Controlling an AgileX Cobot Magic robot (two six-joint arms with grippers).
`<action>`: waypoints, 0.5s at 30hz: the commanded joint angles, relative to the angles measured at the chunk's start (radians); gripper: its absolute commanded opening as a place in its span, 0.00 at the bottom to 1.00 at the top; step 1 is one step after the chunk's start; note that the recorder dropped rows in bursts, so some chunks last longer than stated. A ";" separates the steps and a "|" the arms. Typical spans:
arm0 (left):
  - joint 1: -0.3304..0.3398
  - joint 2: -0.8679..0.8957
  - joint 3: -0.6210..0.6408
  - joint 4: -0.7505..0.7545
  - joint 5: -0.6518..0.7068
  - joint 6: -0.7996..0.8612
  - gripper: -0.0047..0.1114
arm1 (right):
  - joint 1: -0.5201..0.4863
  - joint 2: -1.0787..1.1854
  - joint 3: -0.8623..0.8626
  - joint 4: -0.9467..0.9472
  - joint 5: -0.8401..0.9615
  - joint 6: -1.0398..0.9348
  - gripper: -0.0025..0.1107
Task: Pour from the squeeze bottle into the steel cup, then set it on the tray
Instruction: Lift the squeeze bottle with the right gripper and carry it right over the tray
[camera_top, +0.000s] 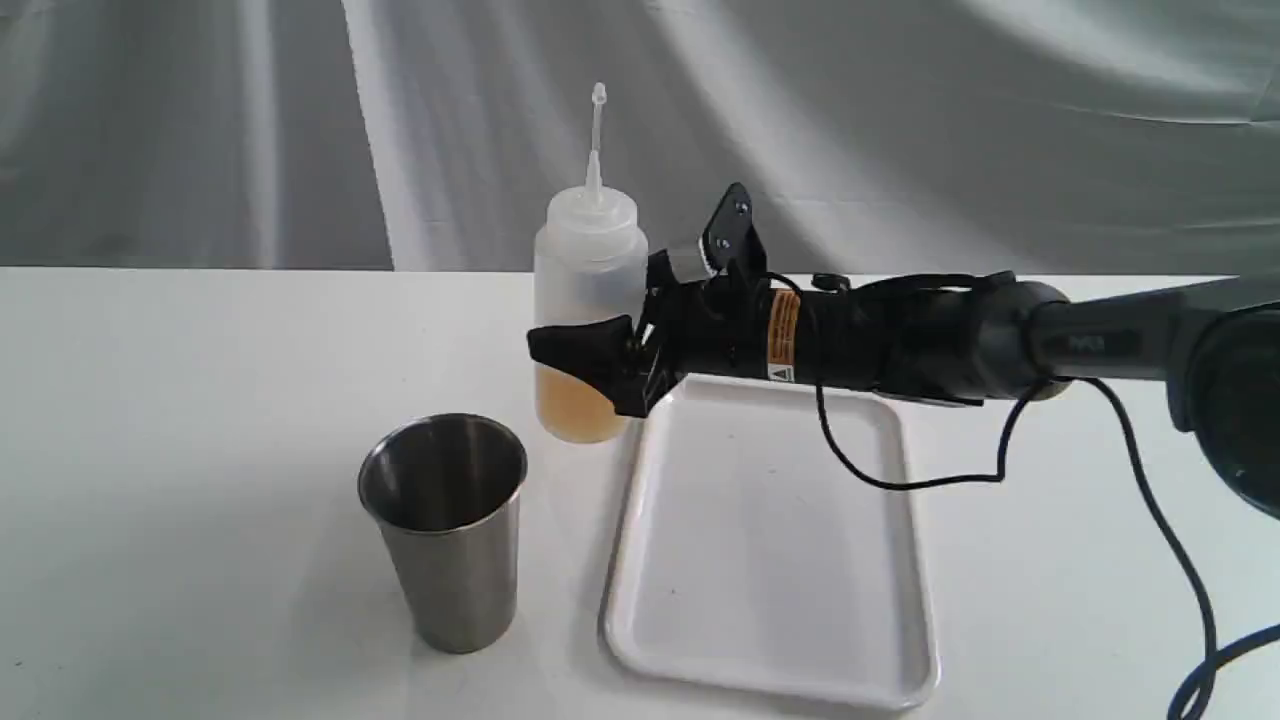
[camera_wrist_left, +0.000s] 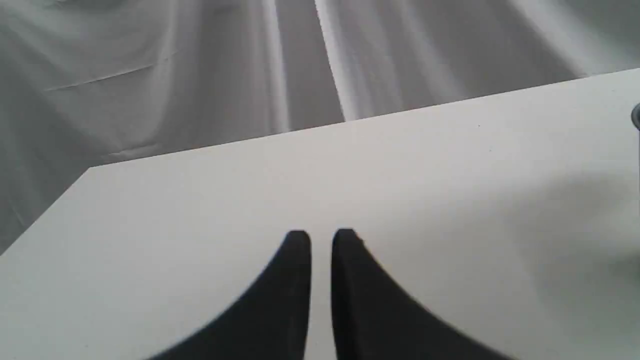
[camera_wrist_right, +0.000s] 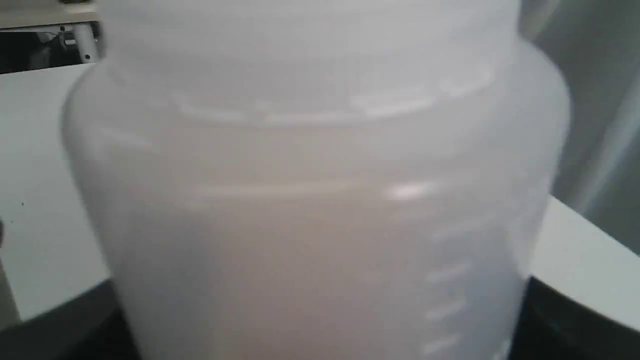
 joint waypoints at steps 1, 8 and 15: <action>0.002 -0.003 0.004 0.000 -0.012 -0.005 0.11 | -0.005 -0.044 0.000 0.019 -0.037 0.001 0.02; 0.002 -0.003 0.004 0.000 -0.012 -0.005 0.11 | -0.018 -0.096 0.000 -0.004 -0.037 0.041 0.02; 0.002 -0.003 0.004 0.000 -0.012 -0.007 0.11 | -0.060 -0.204 0.105 -0.011 0.022 0.001 0.02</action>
